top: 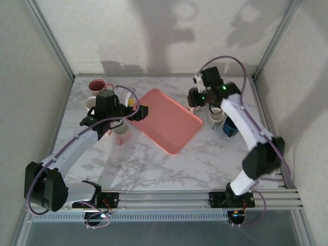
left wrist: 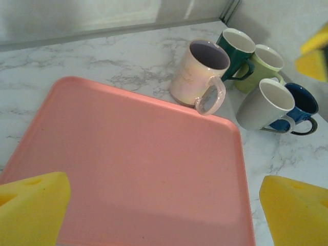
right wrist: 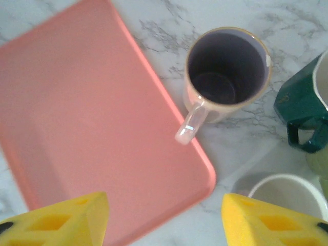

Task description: Turn the mug right side up

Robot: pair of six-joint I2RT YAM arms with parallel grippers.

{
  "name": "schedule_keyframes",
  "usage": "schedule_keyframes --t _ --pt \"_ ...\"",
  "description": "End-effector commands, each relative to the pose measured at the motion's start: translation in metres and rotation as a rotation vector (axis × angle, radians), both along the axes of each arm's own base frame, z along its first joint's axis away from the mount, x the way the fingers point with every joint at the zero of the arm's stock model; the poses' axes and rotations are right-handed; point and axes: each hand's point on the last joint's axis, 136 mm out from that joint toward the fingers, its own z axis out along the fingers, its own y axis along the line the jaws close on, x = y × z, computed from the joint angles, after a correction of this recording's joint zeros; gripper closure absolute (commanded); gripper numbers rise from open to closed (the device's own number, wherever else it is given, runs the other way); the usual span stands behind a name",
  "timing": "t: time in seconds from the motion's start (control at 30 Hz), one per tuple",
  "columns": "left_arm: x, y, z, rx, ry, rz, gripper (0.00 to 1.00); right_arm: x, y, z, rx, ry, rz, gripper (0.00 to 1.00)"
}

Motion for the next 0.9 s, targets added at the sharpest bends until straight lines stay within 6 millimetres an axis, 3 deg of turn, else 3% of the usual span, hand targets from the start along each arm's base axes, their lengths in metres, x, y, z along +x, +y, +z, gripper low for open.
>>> schedule_keyframes --t 0.0,0.2,0.37,0.4,0.47,0.6,0.73,0.87 --pt "-0.001 0.005 0.015 -0.047 -0.050 0.030 0.06 -0.004 0.009 0.001 0.130 -0.086 -0.013 0.39" --pt "-0.004 0.011 0.019 -0.059 -0.080 0.057 0.06 -0.030 0.001 0.003 0.200 -0.162 -0.017 0.37" --pt "-0.001 0.020 0.025 -0.086 -0.109 0.124 0.05 -0.031 -0.006 0.009 0.206 -0.210 -0.039 0.32" --pt "0.000 0.024 0.028 -0.093 -0.122 0.148 0.04 -0.029 -0.008 0.011 0.208 -0.227 -0.037 0.26" --pt "0.003 0.035 0.033 -0.103 -0.143 0.197 0.03 -0.026 -0.009 0.015 0.215 -0.245 -0.017 0.03" --pt "0.014 0.074 0.040 -0.110 -0.172 0.336 0.01 -0.016 -0.026 0.021 0.188 -0.281 -0.034 0.01" --pt "0.020 0.130 0.047 -0.135 -0.211 0.514 0.00 -0.005 -0.067 0.025 0.177 -0.327 -0.134 0.01" --pt "0.012 0.186 0.042 -0.084 -0.282 0.702 0.00 0.002 -0.110 0.025 0.160 -0.374 -0.247 0.01"
